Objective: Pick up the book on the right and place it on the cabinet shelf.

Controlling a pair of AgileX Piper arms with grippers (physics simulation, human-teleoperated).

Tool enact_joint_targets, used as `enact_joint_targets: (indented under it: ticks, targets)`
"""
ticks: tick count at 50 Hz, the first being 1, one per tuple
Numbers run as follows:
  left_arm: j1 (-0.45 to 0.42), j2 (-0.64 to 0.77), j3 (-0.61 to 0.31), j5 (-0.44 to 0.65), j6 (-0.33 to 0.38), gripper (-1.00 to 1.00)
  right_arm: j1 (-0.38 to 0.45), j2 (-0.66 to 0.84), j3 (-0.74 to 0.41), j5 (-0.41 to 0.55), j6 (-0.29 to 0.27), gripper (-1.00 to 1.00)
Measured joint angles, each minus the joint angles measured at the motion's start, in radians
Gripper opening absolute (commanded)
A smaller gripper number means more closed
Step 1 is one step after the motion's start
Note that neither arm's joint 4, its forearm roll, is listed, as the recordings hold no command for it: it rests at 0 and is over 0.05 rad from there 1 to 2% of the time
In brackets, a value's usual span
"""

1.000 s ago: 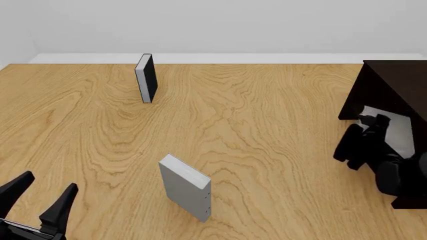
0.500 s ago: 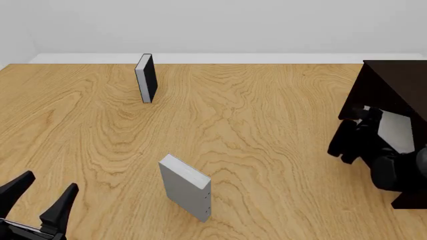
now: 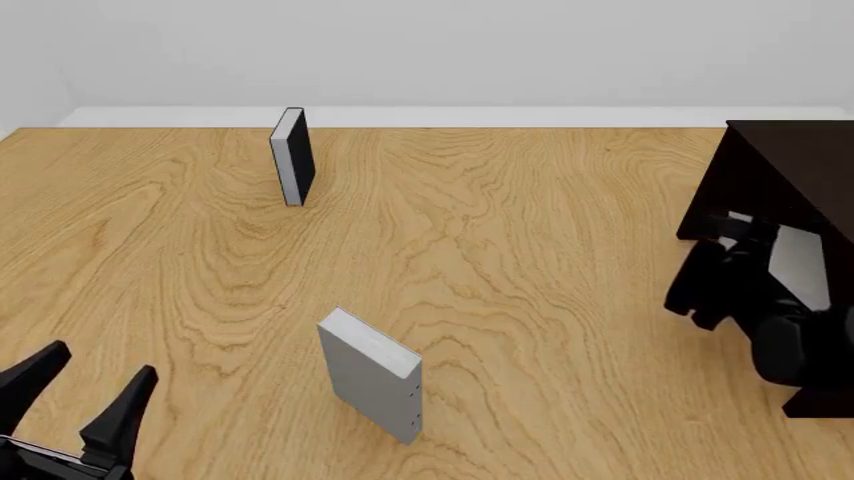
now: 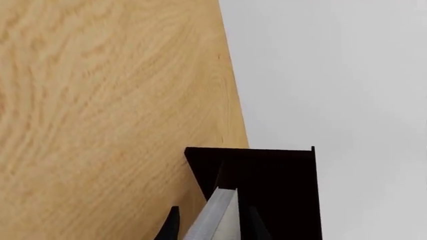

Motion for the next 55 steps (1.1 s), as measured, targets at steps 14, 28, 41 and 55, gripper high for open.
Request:
enact_joint_targets:
  ticks: [14,28,41,55]
  targets:
    - [-0.002,0.003,0.0,-0.002,0.0,1.0,-0.026,-0.02,0.026,-0.007,-0.001,1.0]
    - [-0.004,0.009,0.0,-0.005,0.002,1.0,-0.051,-0.033,0.05,-0.023,0.001,1.0]
    - [-0.008,0.02,0.0,-0.013,0.005,1.0,-0.077,-0.044,0.068,-0.03,0.003,1.0]
    - [-0.014,0.037,0.0,-0.025,0.01,1.0,-0.112,-0.058,0.086,-0.036,0.005,1.0]
